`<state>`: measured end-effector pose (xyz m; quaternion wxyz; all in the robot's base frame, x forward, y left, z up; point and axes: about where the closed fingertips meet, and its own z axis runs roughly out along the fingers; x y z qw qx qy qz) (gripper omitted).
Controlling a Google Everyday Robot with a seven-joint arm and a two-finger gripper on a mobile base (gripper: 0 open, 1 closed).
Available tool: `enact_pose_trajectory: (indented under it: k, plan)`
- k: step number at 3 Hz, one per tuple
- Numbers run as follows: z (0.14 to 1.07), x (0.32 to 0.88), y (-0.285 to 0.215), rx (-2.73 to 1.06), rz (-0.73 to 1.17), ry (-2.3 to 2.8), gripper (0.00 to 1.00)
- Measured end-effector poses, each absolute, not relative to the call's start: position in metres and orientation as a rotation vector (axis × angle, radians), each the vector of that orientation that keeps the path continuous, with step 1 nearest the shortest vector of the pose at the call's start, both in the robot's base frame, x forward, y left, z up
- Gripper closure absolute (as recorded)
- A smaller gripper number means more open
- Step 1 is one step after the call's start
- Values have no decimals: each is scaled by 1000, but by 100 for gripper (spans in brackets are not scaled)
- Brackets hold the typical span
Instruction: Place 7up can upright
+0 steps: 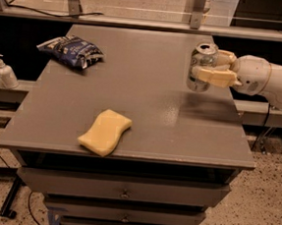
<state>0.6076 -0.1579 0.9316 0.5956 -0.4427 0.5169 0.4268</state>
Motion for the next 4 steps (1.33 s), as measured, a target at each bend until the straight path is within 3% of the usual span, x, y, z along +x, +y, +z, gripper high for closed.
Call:
enact_pose_trajectory:
  k: [3, 4]
  plan:
    - [895, 600, -180, -1034, 951, 1168, 100]
    - [888, 599, -181, -1038, 957, 1182, 81]
